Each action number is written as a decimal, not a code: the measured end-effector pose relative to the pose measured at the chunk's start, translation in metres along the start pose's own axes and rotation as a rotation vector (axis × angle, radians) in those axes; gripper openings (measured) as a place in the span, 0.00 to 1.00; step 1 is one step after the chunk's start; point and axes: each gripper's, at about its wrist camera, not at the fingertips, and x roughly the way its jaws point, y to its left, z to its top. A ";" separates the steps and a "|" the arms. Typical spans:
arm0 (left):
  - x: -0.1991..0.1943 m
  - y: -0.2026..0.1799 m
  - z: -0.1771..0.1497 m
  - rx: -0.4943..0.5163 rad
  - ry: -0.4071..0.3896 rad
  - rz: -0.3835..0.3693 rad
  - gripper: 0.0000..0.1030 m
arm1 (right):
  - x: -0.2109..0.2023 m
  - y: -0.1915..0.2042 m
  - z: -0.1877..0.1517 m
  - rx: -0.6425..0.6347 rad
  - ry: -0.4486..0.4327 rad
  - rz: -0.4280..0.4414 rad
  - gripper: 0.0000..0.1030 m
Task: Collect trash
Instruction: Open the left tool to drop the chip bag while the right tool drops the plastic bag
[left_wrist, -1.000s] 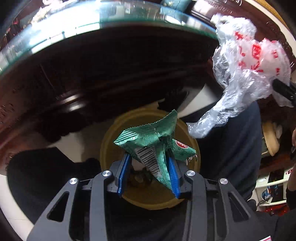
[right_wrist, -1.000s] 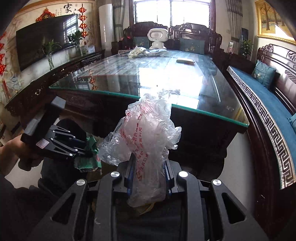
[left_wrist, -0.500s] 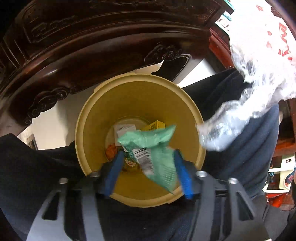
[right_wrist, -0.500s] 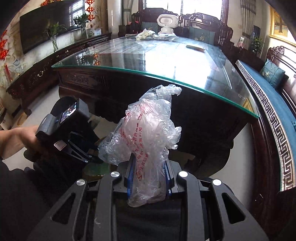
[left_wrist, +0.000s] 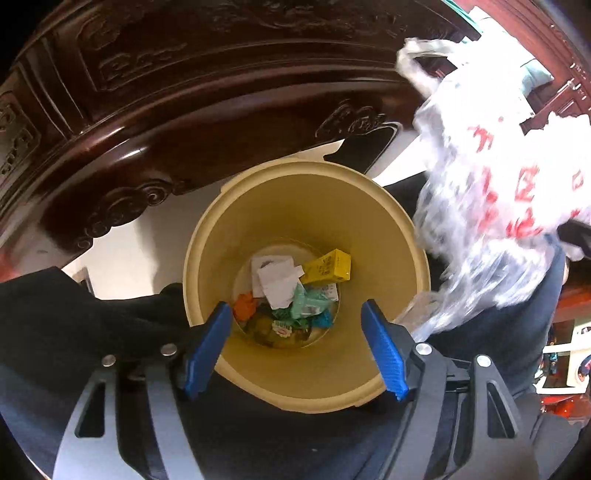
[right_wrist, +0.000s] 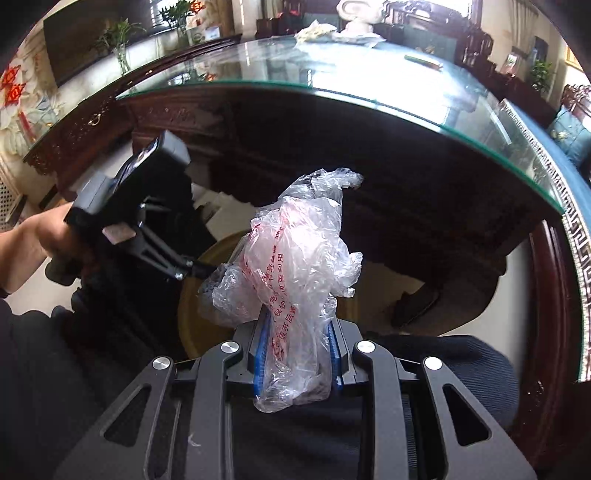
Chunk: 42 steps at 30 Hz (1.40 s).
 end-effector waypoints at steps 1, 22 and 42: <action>0.000 0.000 0.000 0.002 0.000 0.004 0.70 | 0.003 0.001 0.000 -0.004 0.009 0.001 0.25; -0.005 -0.005 -0.001 0.017 -0.010 -0.002 0.70 | 0.010 -0.001 0.005 0.022 0.021 0.032 0.43; -0.011 -0.008 0.003 0.038 -0.019 -0.009 0.70 | 0.011 0.000 0.009 0.032 0.012 0.036 0.43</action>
